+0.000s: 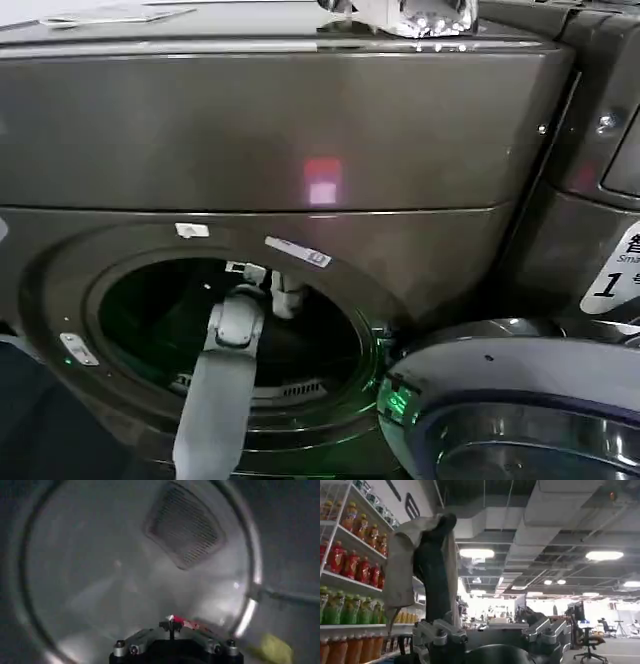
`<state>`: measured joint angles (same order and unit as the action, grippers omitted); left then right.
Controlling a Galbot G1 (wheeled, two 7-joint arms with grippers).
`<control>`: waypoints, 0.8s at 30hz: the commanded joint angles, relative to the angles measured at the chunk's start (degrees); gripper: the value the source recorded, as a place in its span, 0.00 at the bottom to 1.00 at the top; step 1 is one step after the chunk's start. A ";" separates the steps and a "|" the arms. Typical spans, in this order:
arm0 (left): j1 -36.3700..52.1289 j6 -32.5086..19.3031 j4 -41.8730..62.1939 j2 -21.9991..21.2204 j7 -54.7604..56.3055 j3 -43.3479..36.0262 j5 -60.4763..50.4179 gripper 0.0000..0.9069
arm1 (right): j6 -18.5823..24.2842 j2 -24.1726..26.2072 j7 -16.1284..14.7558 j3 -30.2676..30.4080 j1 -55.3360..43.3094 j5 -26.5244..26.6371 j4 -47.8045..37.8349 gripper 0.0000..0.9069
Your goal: Grasp the clothes from the dryer.
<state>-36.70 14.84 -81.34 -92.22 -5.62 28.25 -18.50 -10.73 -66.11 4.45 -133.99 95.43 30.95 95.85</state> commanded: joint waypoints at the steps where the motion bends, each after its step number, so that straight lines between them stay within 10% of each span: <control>1: -1.01 1.65 -3.49 -2.78 11.88 0.19 7.92 0.00 | 1.67 -0.12 -0.43 0.42 0.06 -0.09 1.02 1.00; 24: -1.33 1.45 -5.15 -2.29 10.29 -1.62 8.82 0.00 | -1.85 -0.20 0.97 -0.72 0.15 0.36 1.26 1.00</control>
<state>-38.16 16.09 -85.97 -92.19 4.08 26.92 -10.41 -9.94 -66.50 4.71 -134.31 95.76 31.32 96.48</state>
